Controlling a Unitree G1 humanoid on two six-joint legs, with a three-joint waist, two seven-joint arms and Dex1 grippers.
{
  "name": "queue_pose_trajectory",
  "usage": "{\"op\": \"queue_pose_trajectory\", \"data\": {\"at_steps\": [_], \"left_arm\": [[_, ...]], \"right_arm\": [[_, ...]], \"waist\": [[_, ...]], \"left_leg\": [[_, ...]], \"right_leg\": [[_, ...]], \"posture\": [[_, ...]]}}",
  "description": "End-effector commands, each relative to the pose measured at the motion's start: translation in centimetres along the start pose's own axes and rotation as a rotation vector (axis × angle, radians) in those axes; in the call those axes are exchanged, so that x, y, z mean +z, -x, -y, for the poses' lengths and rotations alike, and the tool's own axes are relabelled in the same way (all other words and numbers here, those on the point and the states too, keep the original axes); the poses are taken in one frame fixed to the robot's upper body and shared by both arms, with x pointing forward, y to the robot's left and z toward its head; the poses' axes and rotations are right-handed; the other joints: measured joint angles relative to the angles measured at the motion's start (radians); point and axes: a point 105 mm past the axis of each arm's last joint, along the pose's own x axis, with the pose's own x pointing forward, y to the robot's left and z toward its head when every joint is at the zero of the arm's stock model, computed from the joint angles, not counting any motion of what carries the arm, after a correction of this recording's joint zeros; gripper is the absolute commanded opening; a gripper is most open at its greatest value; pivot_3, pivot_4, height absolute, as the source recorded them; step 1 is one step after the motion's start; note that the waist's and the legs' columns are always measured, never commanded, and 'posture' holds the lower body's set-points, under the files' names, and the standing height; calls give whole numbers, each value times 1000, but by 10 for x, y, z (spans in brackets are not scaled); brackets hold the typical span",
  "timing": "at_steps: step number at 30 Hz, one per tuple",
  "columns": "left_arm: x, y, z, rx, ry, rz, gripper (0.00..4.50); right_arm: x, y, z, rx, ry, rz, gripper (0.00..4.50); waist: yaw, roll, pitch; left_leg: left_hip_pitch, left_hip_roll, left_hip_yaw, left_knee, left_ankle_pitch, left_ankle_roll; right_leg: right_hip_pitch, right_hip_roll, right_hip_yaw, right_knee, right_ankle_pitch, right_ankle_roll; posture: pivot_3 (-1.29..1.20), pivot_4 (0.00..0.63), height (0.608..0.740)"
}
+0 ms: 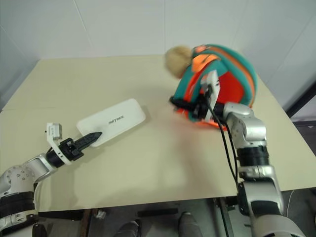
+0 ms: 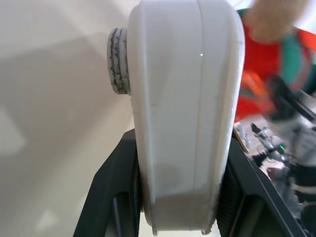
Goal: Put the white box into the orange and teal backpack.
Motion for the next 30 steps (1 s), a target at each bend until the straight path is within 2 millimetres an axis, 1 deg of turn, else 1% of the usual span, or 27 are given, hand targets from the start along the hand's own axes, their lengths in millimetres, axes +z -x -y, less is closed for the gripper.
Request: {"op": "queue_pose_trajectory", "data": {"at_steps": [1,4,6,8,10,12,14,15,17,20,25,28,30], "left_arm": [[18,4,4,19,-181,93,1445],[22,4,11,-13,-206,144,1445],[27,6,18,-45,-214,177,1445],[29,9,26,-75,-241,194,1445],[32,12,39,-112,-277,213,1445],[36,15,53,-153,-305,238,1445],[40,21,73,-205,-350,254,1445],[41,23,82,-231,-370,256,1445],[40,25,93,-259,-384,251,1445],[32,20,107,-306,-413,182,1445],[25,2,110,-354,-454,92,1445],[16,-5,110,-389,-480,3,1445],[14,-8,107,-395,-495,-41,1445]], "right_arm": [[13,-1,-46,213,-28,-33,146],[15,8,-63,273,-106,-53,146],[11,14,-68,280,-139,-83,146],[2,20,-61,241,-160,-121,146],[-7,24,-46,176,-162,-140,146],[-12,26,-38,150,-165,-149,146],[-17,26,-27,108,-159,-159,146],[-20,26,-25,106,-157,-164,146],[-22,26,-23,107,-151,-171,146],[-24,24,-21,112,-157,-166,146],[-27,17,-23,130,-156,-161,146],[-27,16,-23,132,-154,-158,146],[-27,15,-23,131,-152,-153,146]], "waist": [[6,0,0],[23,-1,0],[36,-1,0],[41,-1,0],[41,-1,0],[42,-1,0],[40,-1,0],[40,-1,0],[41,-1,0],[41,-1,0],[42,-2,0],[42,-2,0],[41,-2,0]], "left_leg": [[0,0,0,1,0,0],[0,0,0,3,0,0],[0,0,0,5,-1,0],[0,0,0,8,-2,1],[-1,0,1,10,-3,2],[-2,0,1,13,-5,2],[-2,0,1,13,-5,2],[-3,0,1,13,-5,2],[-3,0,1,13,-5,2],[-3,0,1,14,-5,3],[-2,0,1,15,-5,3],[-3,0,1,15,-5,3],[-3,0,1,15,-5,3]], "right_leg": [[0,0,0,-1,0,0],[1,0,0,-4,0,-1],[2,0,0,-4,1,-1],[3,0,-1,-5,1,-1],[3,0,0,-6,1,-1],[4,0,0,-6,1,-1],[3,0,0,-6,1,0],[3,0,0,-6,1,0],[3,0,0,-6,1,0],[3,0,0,-6,1,0],[4,0,0,-5,1,-1],[4,0,0,-6,1,-1],[4,0,0,-6,1,-1]], "posture": [[0,150,740],[0,150,740],[0,150,740],[0,150,740],[0,150,740],[0,150,740],[0,150,740],[0,150,740],[0,150,740],[0,150,740],[0,150,740],[0,150,740],[0,150,740]]}}
